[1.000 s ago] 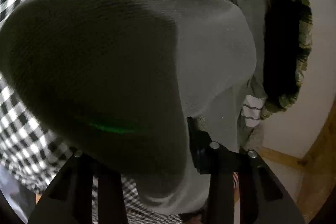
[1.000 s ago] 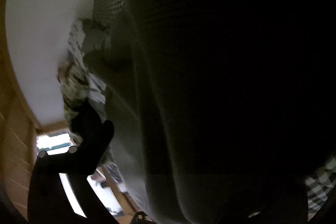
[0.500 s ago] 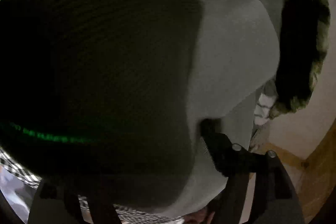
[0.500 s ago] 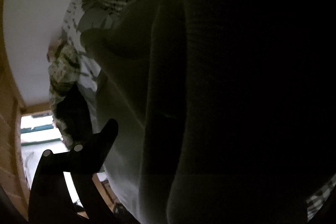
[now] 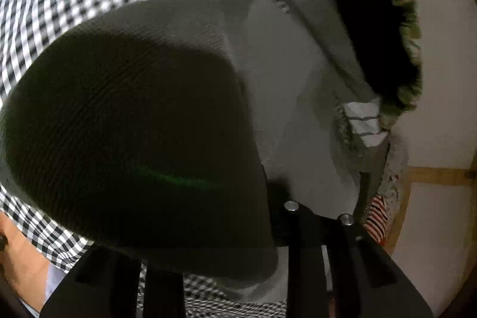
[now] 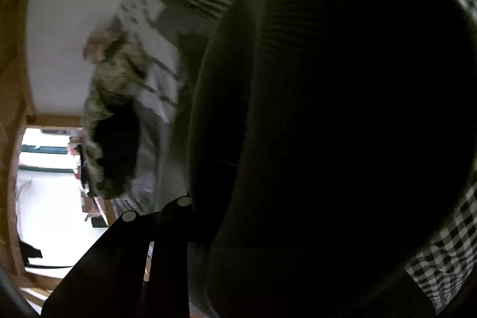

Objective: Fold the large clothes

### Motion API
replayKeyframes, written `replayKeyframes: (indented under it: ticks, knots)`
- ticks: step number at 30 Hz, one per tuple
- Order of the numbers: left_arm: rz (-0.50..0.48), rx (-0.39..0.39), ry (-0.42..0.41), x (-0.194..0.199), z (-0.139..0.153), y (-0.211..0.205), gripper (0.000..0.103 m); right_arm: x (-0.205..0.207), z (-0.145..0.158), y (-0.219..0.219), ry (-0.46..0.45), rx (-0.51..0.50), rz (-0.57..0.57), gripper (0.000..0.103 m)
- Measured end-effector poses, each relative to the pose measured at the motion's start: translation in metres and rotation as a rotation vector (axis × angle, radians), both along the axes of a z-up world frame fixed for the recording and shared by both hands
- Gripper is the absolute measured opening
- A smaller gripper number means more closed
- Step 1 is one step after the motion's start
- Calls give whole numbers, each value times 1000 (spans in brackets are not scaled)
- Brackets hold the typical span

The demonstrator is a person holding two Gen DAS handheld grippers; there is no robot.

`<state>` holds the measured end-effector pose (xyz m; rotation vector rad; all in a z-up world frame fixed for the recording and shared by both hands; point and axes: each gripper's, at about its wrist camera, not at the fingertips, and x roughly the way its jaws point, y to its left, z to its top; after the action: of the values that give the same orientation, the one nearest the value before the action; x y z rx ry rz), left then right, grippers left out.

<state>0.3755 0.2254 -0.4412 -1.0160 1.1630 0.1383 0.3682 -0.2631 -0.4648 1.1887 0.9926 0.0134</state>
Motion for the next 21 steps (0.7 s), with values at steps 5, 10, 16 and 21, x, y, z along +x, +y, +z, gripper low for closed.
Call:
replayKeyframes:
  ticks: [5, 10, 16, 21]
  knots:
    - [38, -22, -56, 5, 22, 2, 24, 12, 25, 0, -63, 30, -22, 23]
    - [51, -47, -120, 11, 49, 5, 24, 13, 51, 0, -137, 59, -55, 22]
    - [20, -35, -107, 21, 47, 2, 24, 17, 43, 2, -110, 68, -63, 22]
    - [-12, 7, -133, 23, 68, -2, 24, 21, 71, 5, -147, 47, -42, 22]
